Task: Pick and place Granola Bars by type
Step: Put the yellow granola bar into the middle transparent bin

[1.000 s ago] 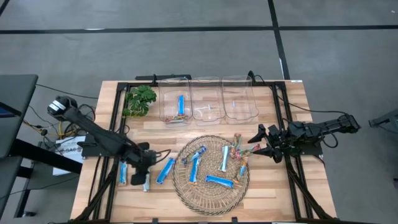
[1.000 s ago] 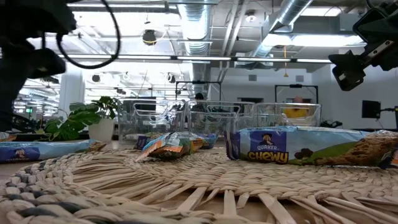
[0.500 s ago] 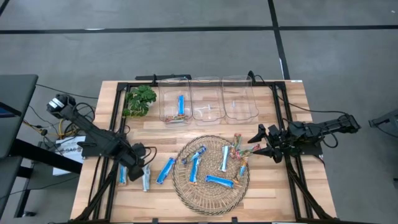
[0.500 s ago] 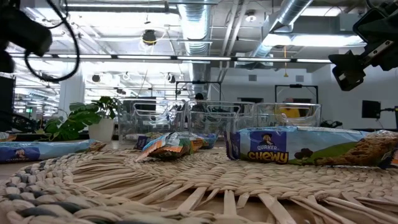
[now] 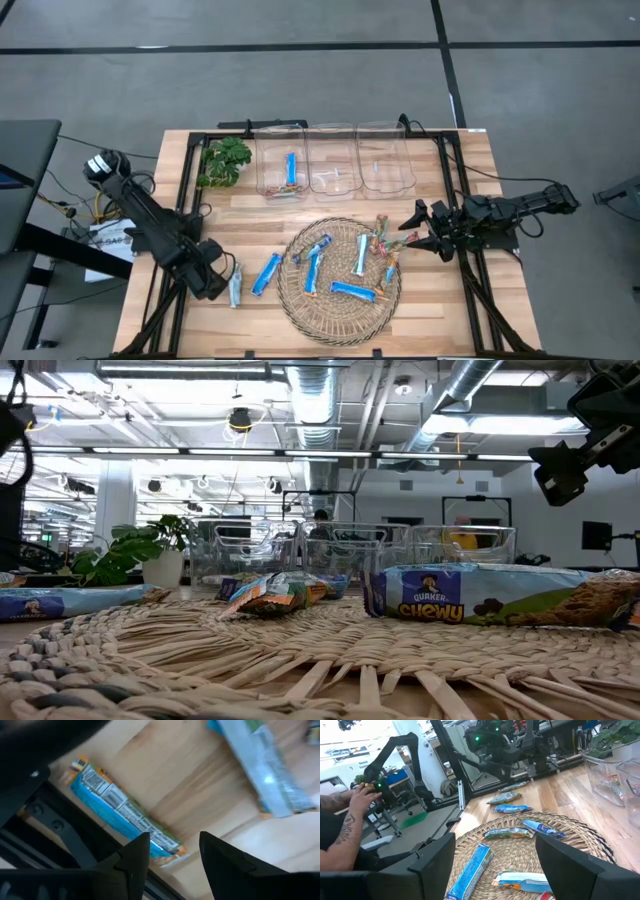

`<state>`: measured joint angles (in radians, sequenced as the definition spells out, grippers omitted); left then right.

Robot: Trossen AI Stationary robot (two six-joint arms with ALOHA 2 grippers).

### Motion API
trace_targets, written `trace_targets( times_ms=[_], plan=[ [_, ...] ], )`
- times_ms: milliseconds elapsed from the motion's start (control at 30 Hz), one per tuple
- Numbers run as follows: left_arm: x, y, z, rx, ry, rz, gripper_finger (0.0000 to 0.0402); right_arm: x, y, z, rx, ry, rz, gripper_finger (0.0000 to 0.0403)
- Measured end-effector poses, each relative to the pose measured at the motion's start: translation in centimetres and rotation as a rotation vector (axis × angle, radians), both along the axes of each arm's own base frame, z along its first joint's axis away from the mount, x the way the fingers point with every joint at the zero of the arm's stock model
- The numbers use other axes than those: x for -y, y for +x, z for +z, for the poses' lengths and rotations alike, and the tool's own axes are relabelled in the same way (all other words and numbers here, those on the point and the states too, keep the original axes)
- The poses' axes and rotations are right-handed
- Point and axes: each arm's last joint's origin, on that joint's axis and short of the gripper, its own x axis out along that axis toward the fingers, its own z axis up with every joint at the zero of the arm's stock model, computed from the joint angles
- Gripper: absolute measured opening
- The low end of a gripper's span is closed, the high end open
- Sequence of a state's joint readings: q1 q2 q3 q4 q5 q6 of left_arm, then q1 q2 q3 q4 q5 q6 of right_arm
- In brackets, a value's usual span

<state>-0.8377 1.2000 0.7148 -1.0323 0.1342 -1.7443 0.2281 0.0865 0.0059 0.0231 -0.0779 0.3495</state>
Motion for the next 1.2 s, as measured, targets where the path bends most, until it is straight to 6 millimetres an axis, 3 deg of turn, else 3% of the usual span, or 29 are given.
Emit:
trace_targets(
  times_ms=[367, 800, 1200],
  plan=[
    [1.4, -0.1, -2.3, -0.134, 0.09, -0.024, 0.0165, 0.0, 0.0, 0.0, 0.0, 0.0, 0.0, 0.0271],
    [2.0, 0.3, -4.0, -0.221, 0.154, 0.021, 0.0114, 0.0, 0.0, 0.0, 0.0, 0.0, 0.0, 0.0271],
    [2.1, 0.3, -4.2, -0.233, 0.146, 0.017, 0.0137, 0.0, 0.0, 0.0, 0.0, 0.0, 0.0, 0.0271]
  ],
)
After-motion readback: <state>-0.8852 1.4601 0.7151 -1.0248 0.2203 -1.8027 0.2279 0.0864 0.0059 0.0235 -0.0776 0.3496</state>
